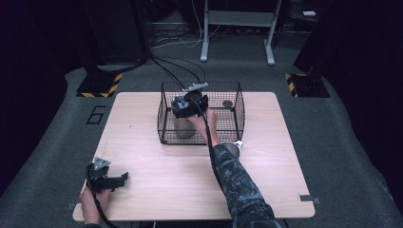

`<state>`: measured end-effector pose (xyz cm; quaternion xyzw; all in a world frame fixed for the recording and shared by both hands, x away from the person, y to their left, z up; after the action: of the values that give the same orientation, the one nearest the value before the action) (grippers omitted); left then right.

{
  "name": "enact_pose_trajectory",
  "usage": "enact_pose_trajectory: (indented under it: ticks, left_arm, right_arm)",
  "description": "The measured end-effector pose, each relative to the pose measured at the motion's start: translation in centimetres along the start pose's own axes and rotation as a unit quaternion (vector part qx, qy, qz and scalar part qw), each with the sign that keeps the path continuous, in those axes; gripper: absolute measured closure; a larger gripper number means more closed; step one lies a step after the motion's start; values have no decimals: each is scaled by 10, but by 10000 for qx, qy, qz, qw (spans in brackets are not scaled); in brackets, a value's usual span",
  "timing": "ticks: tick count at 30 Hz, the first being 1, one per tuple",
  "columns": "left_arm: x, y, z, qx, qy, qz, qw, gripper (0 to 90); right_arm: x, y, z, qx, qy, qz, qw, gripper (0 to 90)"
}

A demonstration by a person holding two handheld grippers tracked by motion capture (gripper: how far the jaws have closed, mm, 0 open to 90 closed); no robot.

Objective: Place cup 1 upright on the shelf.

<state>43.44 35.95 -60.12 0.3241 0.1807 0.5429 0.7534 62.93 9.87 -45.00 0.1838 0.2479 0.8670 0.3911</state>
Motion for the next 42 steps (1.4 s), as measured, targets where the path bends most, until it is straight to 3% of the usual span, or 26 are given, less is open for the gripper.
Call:
enact_pose_trajectory:
  ticks: [10,20,26,42]
  left_arm:
    - [0,0,0,-15,19,10,10000,14]
    - [-1,1,0,44,1,-30,10000,15]
    - [-1,1,0,35,12,-29,10000,15]
    - [-1,1,0,39,3,-27,10000,14]
  right_arm:
    - [1,5,-2,29,47,52,10000,0]
    - [4,25,-6,-106,151,282,9994,0]
    - [4,37,-15,-33,186,325,9993,0]
    - [4,95,-37,-153,370,542,9977,0]
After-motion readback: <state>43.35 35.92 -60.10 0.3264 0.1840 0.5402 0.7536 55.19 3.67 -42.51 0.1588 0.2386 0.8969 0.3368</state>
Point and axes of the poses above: each handheld gripper's, and its own axes: y roughly backward along the jaws, z roughly out of its top, x roughly to its left, the point moved 10 cm from there along -y, roughly forward along the jaws, and after that the axes turned 6 degrees about -y, right-handed, at the moved point
